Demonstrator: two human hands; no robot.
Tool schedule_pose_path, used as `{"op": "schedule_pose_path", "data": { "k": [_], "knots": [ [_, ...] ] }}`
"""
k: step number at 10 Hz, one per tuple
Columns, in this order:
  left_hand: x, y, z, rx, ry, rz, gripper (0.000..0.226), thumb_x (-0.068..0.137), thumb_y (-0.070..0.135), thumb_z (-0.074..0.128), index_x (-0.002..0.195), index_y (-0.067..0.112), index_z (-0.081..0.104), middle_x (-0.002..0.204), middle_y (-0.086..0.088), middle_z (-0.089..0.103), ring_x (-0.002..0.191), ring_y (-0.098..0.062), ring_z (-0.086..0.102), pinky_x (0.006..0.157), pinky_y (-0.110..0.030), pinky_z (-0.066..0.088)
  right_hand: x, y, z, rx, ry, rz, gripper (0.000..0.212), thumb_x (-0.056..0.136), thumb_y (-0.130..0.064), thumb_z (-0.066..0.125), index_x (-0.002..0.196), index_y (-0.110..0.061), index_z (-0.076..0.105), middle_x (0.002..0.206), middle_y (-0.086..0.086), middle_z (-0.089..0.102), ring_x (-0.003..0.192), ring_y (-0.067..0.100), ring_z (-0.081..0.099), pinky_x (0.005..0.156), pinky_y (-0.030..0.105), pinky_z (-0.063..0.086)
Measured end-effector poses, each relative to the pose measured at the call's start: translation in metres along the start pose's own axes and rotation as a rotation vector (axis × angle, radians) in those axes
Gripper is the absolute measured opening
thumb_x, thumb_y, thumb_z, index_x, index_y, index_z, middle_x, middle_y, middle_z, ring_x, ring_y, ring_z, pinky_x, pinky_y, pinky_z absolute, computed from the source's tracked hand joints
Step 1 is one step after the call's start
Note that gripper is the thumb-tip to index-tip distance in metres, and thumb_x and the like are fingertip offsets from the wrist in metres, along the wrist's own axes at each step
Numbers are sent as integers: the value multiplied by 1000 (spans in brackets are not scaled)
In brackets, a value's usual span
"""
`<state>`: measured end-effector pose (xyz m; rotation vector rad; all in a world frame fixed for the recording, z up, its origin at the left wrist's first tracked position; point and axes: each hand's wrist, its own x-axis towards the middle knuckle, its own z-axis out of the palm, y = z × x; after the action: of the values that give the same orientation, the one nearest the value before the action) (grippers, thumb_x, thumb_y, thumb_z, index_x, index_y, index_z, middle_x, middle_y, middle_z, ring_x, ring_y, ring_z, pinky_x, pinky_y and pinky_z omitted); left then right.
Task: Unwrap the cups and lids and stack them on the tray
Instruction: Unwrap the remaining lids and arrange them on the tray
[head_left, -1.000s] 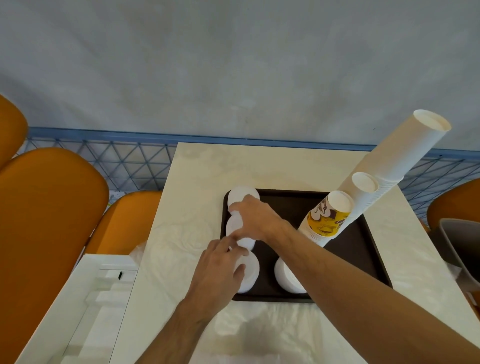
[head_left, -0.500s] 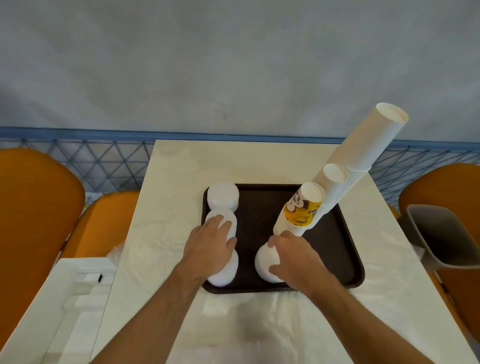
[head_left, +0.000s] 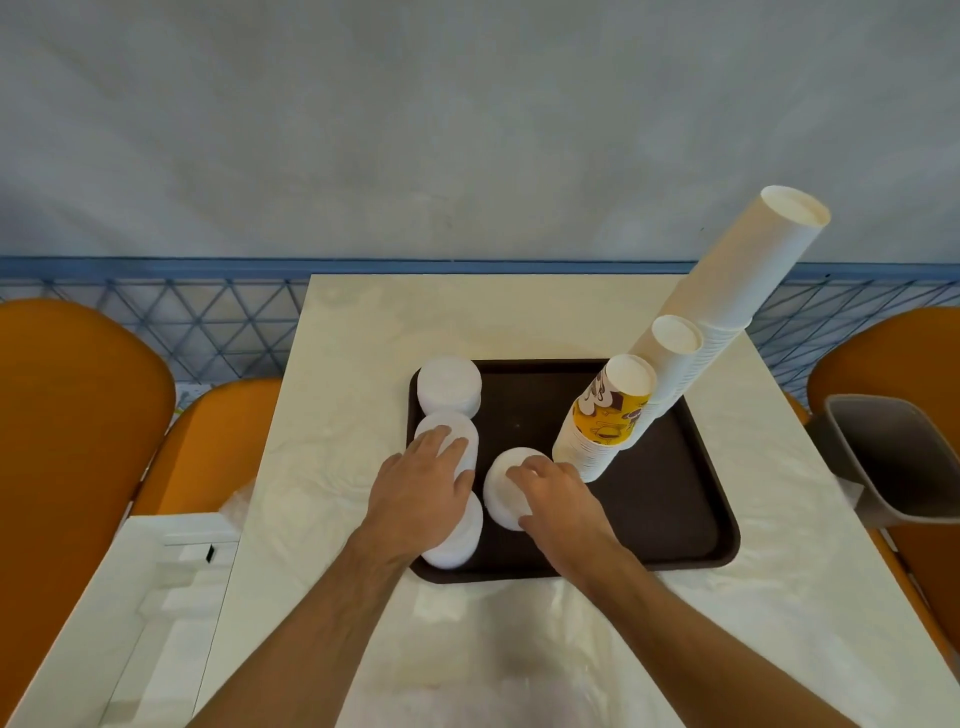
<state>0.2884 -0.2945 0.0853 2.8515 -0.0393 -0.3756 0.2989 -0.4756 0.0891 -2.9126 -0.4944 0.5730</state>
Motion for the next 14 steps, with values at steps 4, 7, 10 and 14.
{"op": "schedule_pose_path", "data": {
  "k": [4, 7, 10, 14],
  "knots": [
    [1, -1, 0, 34, 17, -6, 54, 104, 47, 29, 156, 29, 24, 165, 3, 17, 149, -16, 23, 117, -36, 31, 62, -11, -17, -132, 63, 44, 62, 92, -14, 70, 146, -19, 41, 148, 8, 44, 133, 32, 42, 97, 42, 52],
    [0, -1, 1, 34, 25, -2, 55, 104, 48, 29, 156, 30, 22, 165, 3, 15, 150, -16, 21, 118, -36, 30, 92, -18, -36, -223, 46, 151, 67, 88, -16, 75, 145, -13, 39, 144, 13, 45, 132, 34, 43, 92, 41, 53],
    [-2, -2, 2, 44, 38, 1, 56, 104, 50, 28, 156, 31, 20, 165, 4, 15, 150, -15, 20, 119, -36, 29, 117, -12, -45, -164, 45, 127, 66, 91, -13, 71, 147, -13, 37, 148, 11, 40, 134, 35, 38, 94, 42, 50],
    [0, -1, 1, 67, 32, -7, 56, 103, 52, 29, 155, 32, 21, 165, 4, 17, 149, -15, 23, 120, -38, 28, 119, -9, -44, -113, 68, 91, 65, 92, -11, 70, 148, -15, 37, 149, 11, 39, 134, 34, 37, 94, 42, 51]
  ]
}}
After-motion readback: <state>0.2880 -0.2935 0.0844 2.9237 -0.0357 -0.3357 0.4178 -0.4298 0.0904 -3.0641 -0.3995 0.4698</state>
